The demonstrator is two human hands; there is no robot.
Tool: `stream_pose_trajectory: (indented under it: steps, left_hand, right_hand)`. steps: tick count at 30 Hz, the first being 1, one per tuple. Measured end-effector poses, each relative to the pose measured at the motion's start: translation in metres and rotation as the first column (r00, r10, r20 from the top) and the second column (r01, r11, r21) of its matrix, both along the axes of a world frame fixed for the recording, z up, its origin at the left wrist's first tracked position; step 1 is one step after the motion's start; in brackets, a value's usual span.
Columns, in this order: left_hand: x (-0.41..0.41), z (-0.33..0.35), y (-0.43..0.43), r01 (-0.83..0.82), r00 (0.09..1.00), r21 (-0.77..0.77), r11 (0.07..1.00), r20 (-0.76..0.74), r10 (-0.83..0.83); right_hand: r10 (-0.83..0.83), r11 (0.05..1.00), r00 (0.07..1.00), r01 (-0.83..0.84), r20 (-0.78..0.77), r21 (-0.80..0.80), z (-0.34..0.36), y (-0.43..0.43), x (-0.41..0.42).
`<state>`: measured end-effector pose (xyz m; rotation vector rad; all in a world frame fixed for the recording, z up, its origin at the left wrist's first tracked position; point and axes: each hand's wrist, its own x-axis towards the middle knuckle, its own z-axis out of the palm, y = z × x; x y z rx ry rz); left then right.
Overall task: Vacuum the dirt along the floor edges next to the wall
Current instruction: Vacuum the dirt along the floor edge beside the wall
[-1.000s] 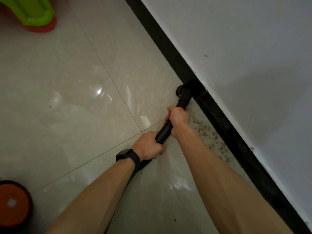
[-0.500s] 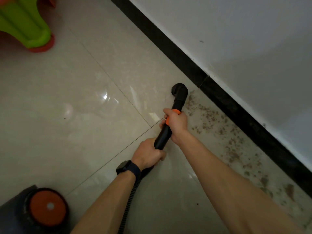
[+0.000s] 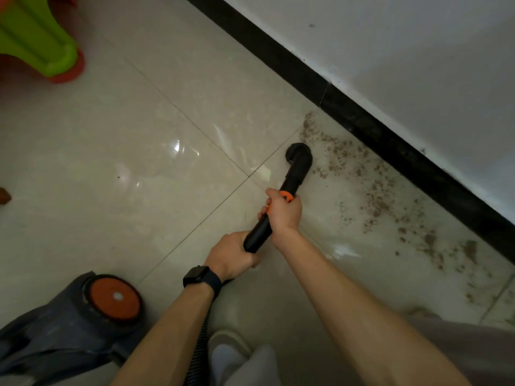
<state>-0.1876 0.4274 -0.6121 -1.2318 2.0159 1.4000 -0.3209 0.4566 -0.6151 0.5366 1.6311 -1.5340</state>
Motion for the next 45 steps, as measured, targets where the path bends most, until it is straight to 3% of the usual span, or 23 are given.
stream_pose_trajectory:
  steps: [4, 16, 45]
  left_hand:
    - [-0.005, 0.000, 0.009, 0.051, 0.998, -0.013, 0.999, 0.025, -0.050]
    - [-0.025, -0.007, 0.005, -0.009, 1.000, -0.026, 1.000, -0.004, 0.009]
    - [-0.086, 0.000, -0.028, 0.012, 0.996, -0.060, 0.998, -0.093, -0.017]
  right_hand:
    - [-0.032, 0.999, 0.999, 0.032, 0.014, -0.005, -0.002, 0.013, -0.006]
    - [0.005, 0.999, 1.000, -0.004, 0.010, -0.054, -0.004, 0.003, -0.027]
    - [0.041, 0.998, 0.999, -0.042, -0.027, -0.041, -0.003, -0.036, -0.088]
